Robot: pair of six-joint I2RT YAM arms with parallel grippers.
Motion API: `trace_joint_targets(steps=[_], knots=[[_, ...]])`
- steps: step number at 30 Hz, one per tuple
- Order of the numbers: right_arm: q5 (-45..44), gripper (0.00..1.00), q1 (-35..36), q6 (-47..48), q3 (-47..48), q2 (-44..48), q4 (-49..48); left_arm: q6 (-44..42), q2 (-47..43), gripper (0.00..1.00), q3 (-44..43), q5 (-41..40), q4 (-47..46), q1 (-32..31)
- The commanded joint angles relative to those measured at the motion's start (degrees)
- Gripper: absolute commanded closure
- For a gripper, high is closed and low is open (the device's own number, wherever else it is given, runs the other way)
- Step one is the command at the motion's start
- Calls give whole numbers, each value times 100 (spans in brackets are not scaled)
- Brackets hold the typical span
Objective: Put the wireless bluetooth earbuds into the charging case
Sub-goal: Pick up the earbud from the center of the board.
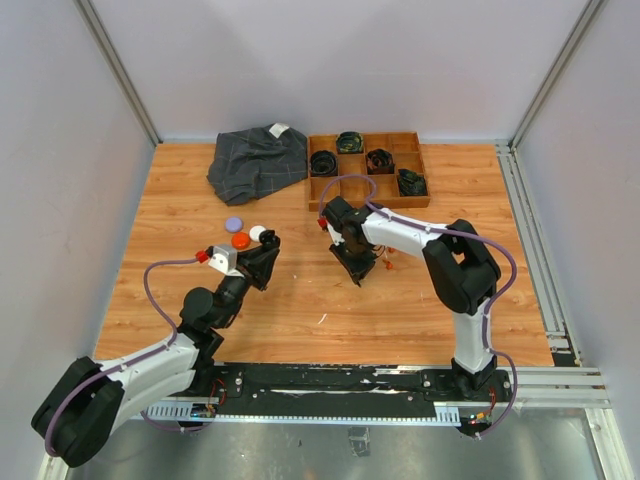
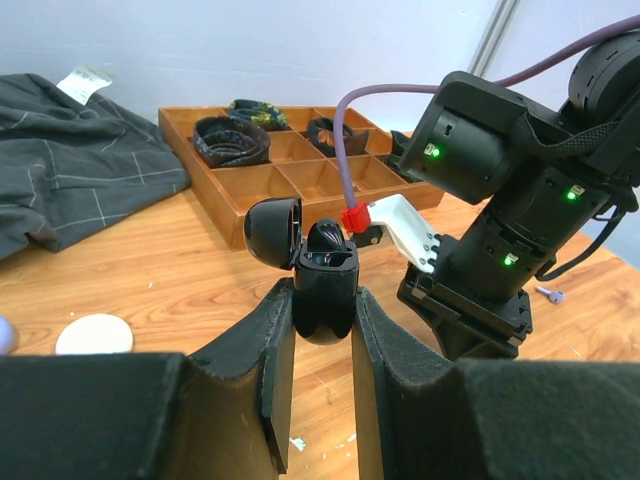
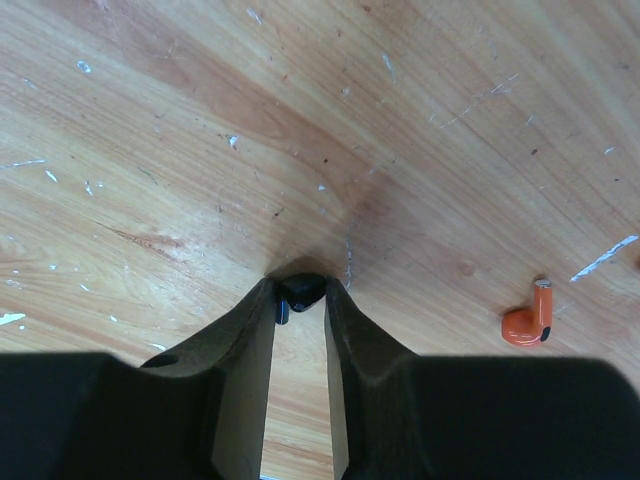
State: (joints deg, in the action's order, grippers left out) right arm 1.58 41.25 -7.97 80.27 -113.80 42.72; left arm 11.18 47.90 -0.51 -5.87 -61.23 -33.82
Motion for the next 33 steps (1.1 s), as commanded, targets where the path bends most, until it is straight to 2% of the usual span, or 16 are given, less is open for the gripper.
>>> trace_joint_targets(steps=[1,11,19,26,33], knots=[[26,77,-55,-108,-262,93,-305,8,101,100,41,249,-393,41],[374,79,30,198,-552,1265,-886,-77,402,100,99,887,-987,38],[747,80,198,457,-762,2430,-1444,-247,747,100,53,1761,-1483,40],[1410,80,342,643,-1525,3885,-2536,-393,1221,100,37,2717,-2443,43],[1855,80,715,796,-2062,4848,-3591,-571,1505,100,-127,3614,-2818,41]])
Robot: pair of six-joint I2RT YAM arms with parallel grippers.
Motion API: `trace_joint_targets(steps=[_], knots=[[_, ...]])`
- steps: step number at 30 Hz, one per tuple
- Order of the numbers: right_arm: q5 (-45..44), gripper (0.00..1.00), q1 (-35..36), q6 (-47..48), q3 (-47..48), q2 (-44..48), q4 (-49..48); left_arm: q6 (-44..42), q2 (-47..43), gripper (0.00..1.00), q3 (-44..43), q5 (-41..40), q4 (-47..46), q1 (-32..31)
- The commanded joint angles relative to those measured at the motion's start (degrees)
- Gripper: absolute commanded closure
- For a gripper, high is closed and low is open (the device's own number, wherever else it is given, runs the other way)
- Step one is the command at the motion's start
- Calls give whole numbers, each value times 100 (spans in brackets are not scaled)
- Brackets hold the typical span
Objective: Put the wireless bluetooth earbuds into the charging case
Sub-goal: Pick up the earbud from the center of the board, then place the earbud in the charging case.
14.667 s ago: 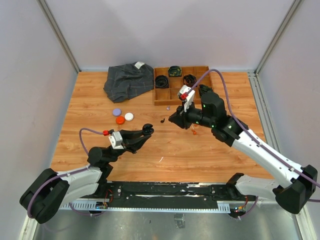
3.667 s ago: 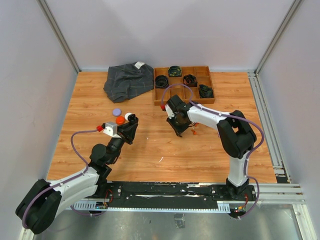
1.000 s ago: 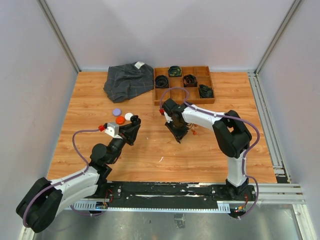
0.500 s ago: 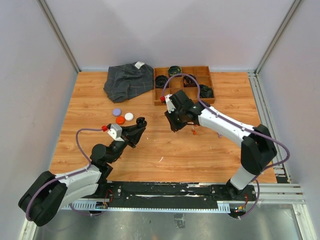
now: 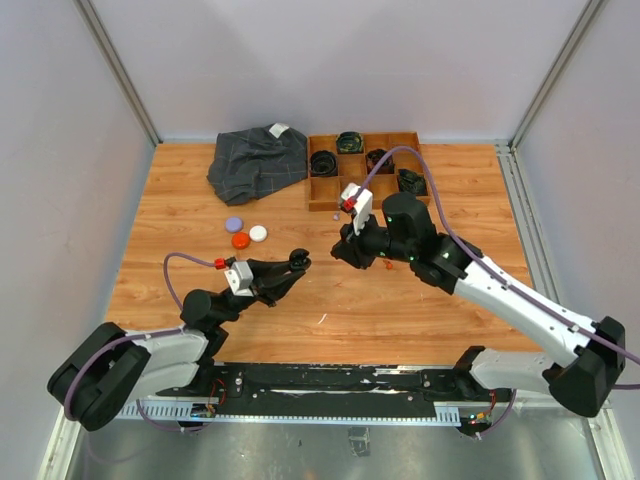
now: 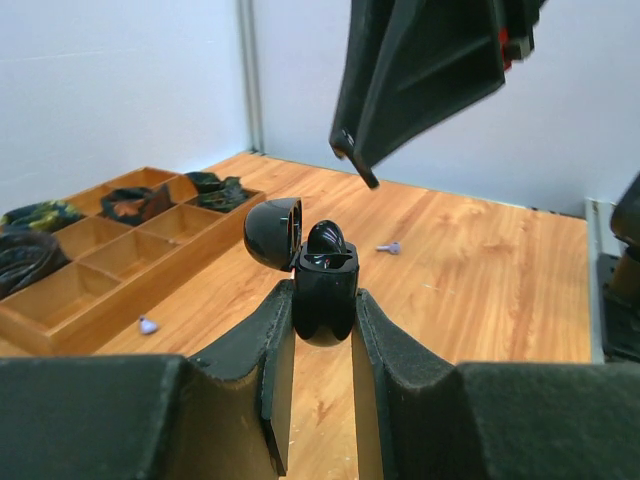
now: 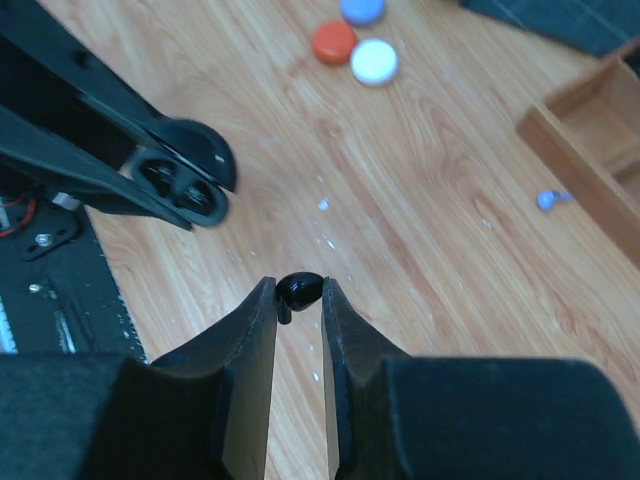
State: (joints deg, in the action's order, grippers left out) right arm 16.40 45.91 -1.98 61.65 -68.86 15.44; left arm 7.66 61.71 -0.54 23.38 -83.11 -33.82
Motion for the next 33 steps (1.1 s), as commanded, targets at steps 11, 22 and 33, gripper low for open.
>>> trace_joint_targets(steps=[11,22,33], knots=[[717,80,714,327,-818,805,-2411,471,462,100,-382,974,-1331,43],[890,80,827,481,-1090,583,-3089,1030,582,100,-465,1147,-1792,42],[1031,80,957,579,-1276,509,-3149,1118,252,100,-439,1108,-1793,43]])
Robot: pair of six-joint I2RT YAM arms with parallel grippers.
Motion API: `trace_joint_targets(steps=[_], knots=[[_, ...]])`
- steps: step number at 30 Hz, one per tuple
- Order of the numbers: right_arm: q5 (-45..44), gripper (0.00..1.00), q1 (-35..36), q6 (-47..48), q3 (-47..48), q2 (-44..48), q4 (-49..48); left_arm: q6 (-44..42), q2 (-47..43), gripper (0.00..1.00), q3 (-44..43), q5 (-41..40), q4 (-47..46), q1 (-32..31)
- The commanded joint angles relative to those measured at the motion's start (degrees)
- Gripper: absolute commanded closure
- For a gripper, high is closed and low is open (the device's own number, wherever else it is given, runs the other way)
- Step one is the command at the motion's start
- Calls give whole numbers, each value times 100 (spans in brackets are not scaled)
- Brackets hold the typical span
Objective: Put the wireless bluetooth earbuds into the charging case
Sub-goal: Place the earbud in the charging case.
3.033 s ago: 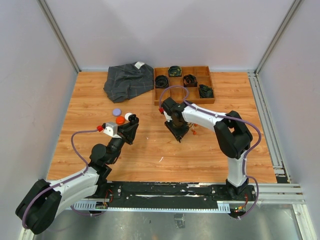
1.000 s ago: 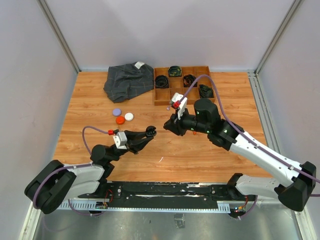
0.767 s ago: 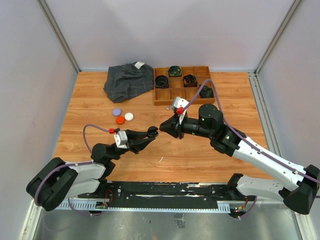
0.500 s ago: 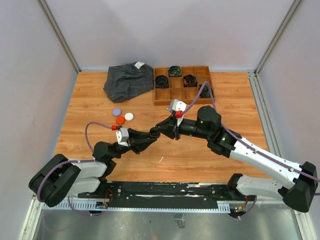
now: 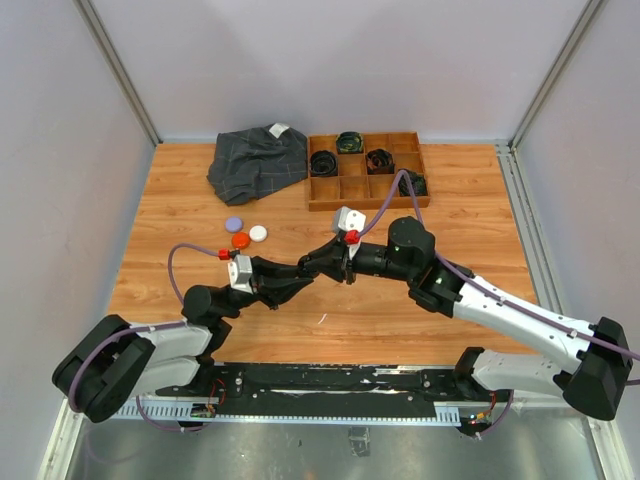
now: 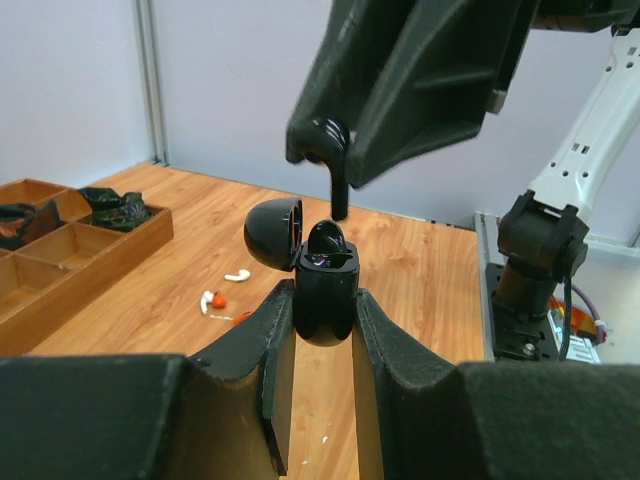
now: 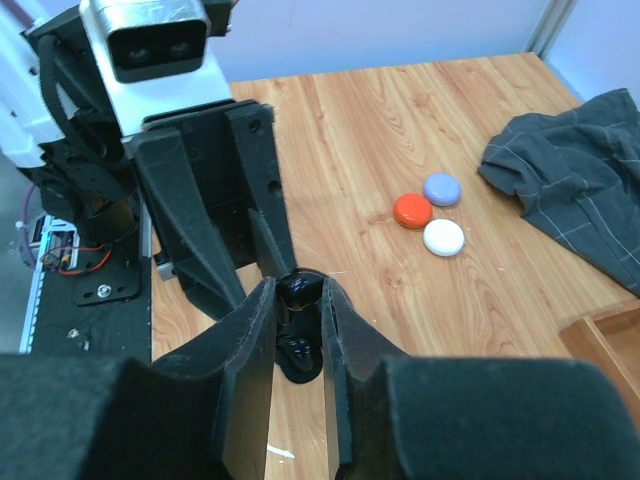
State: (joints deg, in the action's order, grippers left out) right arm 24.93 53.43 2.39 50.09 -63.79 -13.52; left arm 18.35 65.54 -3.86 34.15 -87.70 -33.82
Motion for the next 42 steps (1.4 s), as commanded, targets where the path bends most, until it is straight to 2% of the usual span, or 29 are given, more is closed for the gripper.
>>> trace_joint_targets(steps=[1,23,42], knots=[[172,80,215,158,-139,1,-268,54,-151,100,-106,35,-1336,43],[312,80,317,191,-293,-8,-432,225,-488,100,-98,-94,-1335,41],[371,75,343,270,-306,-113,-436,371,-508,100,-89,-251,-1346,41]])
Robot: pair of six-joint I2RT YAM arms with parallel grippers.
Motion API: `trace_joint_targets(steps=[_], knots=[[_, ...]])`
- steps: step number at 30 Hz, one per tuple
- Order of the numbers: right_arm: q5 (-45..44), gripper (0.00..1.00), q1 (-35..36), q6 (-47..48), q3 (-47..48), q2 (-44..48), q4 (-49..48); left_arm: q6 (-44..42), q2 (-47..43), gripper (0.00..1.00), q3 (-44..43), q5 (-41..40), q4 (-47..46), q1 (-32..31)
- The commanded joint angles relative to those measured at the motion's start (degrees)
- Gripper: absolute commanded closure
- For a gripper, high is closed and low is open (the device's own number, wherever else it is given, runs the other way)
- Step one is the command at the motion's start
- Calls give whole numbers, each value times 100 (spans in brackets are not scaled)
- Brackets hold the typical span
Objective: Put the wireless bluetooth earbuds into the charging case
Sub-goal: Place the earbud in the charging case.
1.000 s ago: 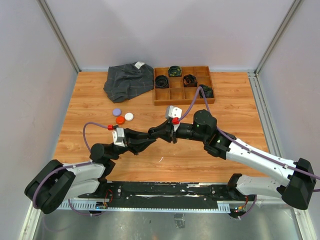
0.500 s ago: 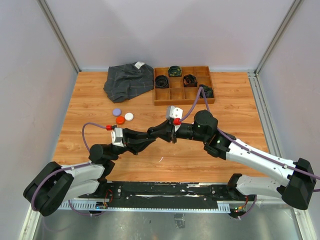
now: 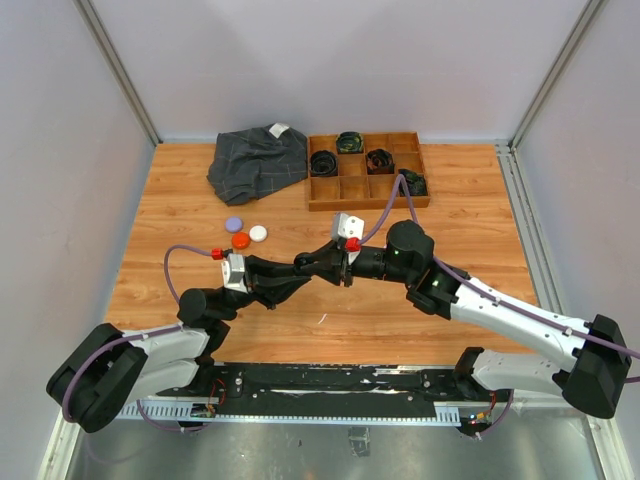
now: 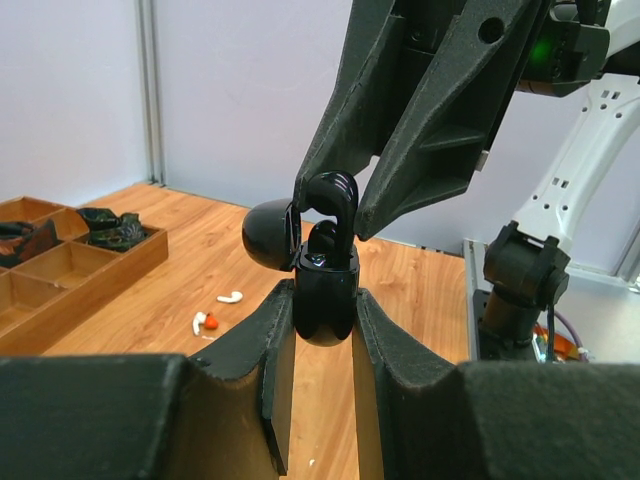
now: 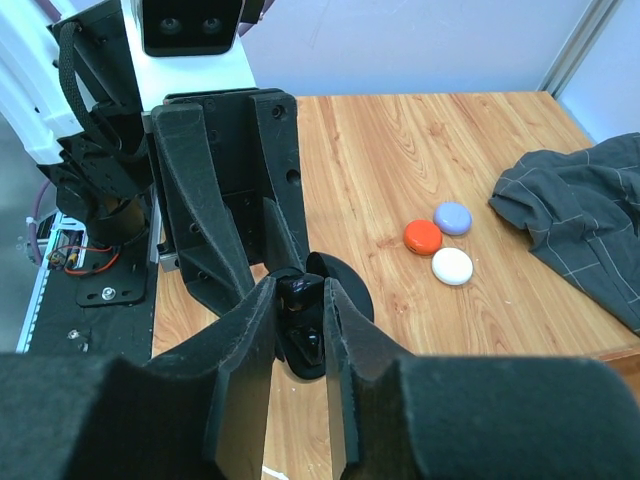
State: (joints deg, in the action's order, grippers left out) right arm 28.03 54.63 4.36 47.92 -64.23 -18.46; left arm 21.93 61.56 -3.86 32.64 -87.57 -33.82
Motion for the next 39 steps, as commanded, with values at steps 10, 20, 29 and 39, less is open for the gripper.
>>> trace_joint_targets(steps=[10,20,29,39], knots=[[-35,69,223,52,-106,-51,119,-4,-267,100,-24,-35,-1360,38],[-8,57,223,-40,-21,79,269,-203,-244,100,97,-46,-1243,42],[-262,56,223,45,83,206,761,-545,-21,100,107,115,-1051,43],[-154,57,216,239,227,240,1192,-594,83,100,103,459,-1082,42]])
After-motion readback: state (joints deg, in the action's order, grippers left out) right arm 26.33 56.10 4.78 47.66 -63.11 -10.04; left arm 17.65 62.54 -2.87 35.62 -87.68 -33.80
